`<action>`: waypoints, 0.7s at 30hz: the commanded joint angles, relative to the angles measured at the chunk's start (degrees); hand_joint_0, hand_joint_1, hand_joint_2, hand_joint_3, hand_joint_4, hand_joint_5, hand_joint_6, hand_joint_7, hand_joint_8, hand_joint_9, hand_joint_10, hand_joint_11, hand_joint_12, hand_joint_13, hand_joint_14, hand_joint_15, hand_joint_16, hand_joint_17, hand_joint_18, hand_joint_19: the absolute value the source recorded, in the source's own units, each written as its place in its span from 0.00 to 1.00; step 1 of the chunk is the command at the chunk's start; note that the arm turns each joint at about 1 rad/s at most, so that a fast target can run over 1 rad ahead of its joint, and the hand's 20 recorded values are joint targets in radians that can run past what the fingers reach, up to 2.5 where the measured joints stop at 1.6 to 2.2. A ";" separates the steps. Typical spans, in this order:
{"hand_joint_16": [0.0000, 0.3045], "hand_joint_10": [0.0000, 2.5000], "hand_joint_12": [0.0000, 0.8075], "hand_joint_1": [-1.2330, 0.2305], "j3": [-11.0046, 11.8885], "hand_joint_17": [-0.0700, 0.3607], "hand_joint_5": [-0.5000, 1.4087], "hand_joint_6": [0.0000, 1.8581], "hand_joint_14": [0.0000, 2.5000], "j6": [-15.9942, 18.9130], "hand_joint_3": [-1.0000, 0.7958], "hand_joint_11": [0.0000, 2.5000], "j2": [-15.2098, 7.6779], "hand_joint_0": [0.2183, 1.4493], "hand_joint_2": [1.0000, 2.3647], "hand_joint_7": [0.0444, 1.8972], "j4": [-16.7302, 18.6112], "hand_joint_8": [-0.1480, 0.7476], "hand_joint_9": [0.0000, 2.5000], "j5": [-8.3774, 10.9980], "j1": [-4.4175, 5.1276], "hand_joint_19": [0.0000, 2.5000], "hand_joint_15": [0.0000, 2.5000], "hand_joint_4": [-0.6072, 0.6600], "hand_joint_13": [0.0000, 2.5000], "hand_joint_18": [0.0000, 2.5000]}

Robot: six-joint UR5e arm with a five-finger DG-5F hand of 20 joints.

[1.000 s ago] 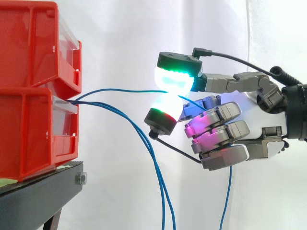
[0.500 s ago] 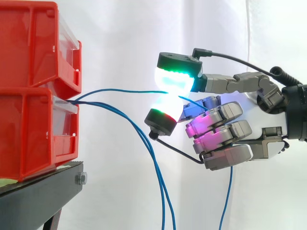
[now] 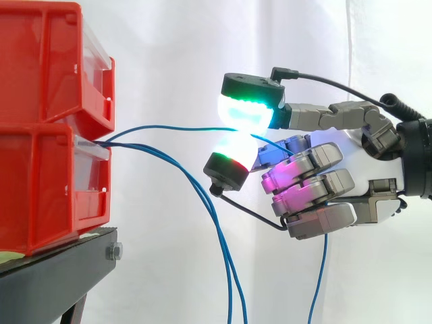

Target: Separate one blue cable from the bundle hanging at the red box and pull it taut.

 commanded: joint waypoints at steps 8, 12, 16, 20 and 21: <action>0.17 0.67 0.45 0.33 0.00 0.43 0.20 0.51 0.98 0.00 0.53 0.45 0.00 0.34 0.01 0.63 0.00 0.58 0.41 -0.06 -0.02 0.60 0.46 0.52 0.43 0.57; 0.17 0.67 0.45 0.33 0.00 0.43 0.20 0.51 0.98 0.00 0.53 0.45 0.00 0.34 0.01 0.64 0.00 0.58 0.41 0.03 -0.02 0.60 0.47 0.53 0.42 0.57; 0.17 0.67 0.45 0.33 0.00 0.43 0.20 0.51 0.98 0.00 0.53 0.45 0.00 0.34 0.01 0.64 0.00 0.58 0.41 -0.06 -0.02 0.60 0.46 0.53 0.42 0.58; 0.17 0.67 0.46 0.33 -0.09 0.43 0.20 0.51 0.98 0.00 0.54 0.45 0.00 0.34 0.01 0.63 0.00 0.58 0.41 -0.06 0.07 0.60 0.46 0.52 0.42 0.58; 0.17 0.67 0.46 0.33 0.00 0.43 0.20 0.51 0.99 0.00 0.54 0.45 0.00 0.34 0.01 0.64 0.00 0.58 0.41 0.03 -0.02 0.60 0.46 0.53 0.42 0.58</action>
